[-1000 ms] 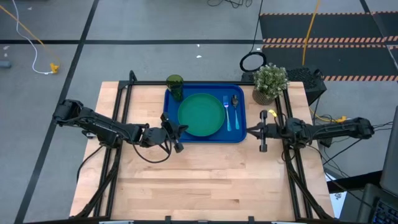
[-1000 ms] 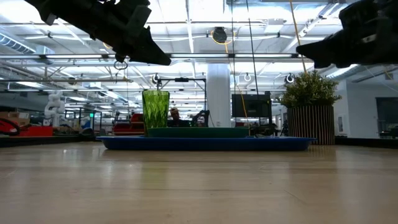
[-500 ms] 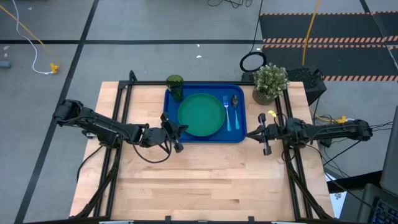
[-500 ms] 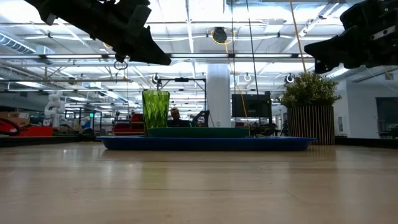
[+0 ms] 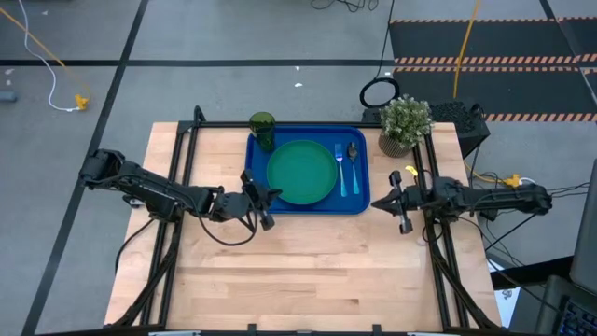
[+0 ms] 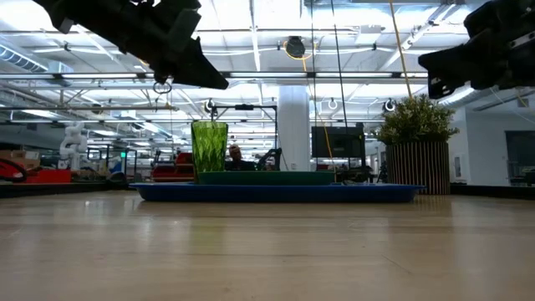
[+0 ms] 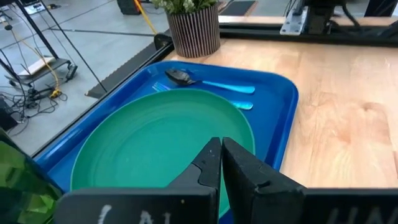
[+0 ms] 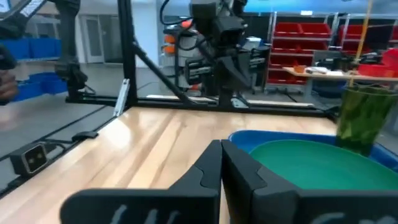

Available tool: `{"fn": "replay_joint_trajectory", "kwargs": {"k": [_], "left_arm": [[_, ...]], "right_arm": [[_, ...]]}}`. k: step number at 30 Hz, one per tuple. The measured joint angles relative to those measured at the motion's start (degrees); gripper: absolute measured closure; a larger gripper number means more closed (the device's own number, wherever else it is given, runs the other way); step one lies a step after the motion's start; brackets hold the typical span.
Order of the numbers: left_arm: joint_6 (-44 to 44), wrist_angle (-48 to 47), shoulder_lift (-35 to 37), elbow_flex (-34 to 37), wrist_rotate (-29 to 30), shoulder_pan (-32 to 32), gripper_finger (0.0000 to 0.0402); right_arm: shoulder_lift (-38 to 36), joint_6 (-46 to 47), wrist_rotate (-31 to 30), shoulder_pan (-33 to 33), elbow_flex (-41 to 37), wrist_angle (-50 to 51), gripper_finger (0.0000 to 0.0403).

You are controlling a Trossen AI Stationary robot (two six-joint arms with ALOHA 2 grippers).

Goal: Pick and place plate/cup/fork/spoon on tray
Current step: Return to Home Position

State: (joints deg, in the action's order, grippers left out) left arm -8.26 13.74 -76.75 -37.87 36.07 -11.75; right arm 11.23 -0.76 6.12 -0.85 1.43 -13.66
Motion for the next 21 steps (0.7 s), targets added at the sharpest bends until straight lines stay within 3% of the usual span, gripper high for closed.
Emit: {"fn": "replay_joint_trajectory", "kwargs": {"k": [10,21], "left_arm": [[-1.5,-2.03,0.0,0.0,0.0,0.02,0.0382],[-1.09,-1.86,0.0,0.0,0.1,-0.64,0.0382]], "right_arm": [[-9.61,-0.84,-7.46,0.03,0.0,7.09,0.0403],[-11.15,-3.05,-5.96,0.03,0.0,9.46,0.0403]]}}
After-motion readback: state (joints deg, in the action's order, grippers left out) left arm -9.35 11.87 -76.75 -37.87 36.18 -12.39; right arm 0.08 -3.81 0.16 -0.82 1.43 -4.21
